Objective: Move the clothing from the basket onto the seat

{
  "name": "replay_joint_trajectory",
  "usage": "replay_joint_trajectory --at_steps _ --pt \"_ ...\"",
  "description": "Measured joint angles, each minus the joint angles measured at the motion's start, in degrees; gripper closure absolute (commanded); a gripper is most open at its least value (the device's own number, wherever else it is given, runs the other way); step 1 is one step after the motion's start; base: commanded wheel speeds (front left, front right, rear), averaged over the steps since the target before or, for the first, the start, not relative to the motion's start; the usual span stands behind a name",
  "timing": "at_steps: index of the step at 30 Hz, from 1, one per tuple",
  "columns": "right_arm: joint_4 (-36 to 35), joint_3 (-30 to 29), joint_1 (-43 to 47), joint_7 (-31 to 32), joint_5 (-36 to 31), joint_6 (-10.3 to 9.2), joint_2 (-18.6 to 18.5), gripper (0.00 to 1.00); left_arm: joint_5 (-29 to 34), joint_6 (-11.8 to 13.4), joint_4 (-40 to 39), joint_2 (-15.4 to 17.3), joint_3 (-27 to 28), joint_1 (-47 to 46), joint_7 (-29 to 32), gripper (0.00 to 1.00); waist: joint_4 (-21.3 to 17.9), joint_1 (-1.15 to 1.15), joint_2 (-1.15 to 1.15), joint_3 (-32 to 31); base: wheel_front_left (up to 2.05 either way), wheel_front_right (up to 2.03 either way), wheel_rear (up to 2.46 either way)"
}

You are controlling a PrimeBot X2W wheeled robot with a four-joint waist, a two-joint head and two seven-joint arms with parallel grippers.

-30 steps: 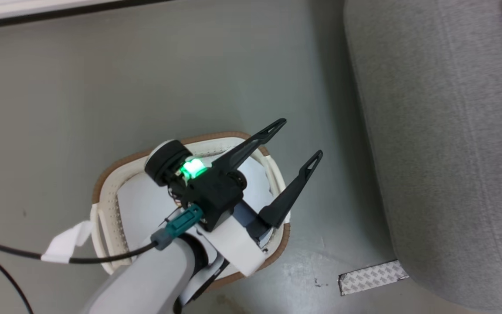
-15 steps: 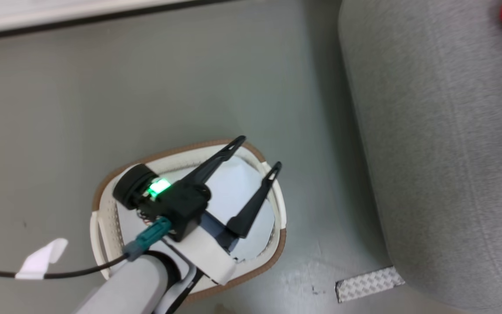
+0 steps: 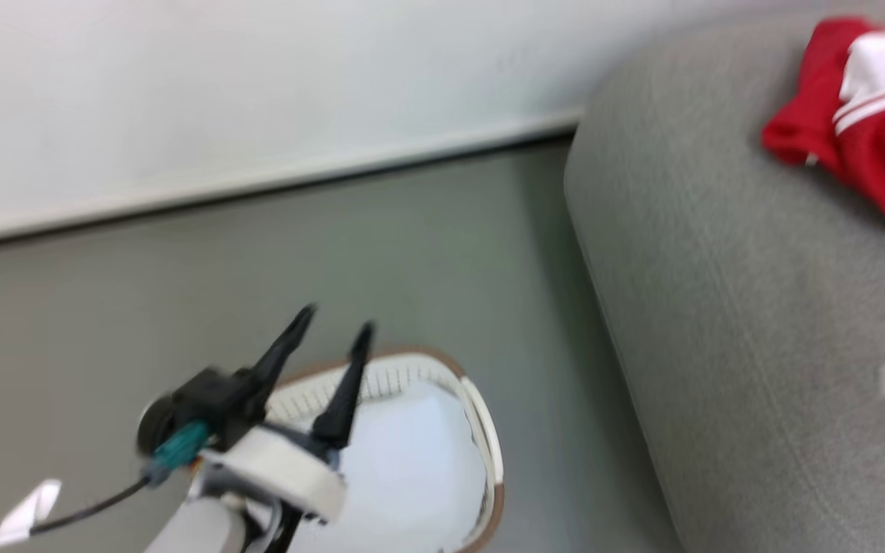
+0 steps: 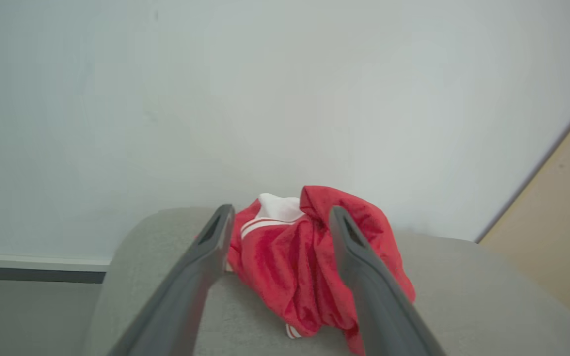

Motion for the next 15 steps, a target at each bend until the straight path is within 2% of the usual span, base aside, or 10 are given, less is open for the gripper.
replay_joint_trajectory --at_steps 8,15 --pt "-6.5 9.4 15.0 0.0 7.0 -0.01 1.8 0.0 -2.5 3.8 8.9 -1.4 4.0 9.0 -4.9 0.0 1.8 -0.01 0.0 -10.5 0.0 0.0 0.0" --pt "-11.4 13.1 23.5 0.0 9.1 -0.01 2.9 0.0 -2.0 5.6 12.0 -3.1 7.0 14.3 -6.1 0.0 5.0 -0.01 0.0 -16.8 0.0 0.0 0.0"
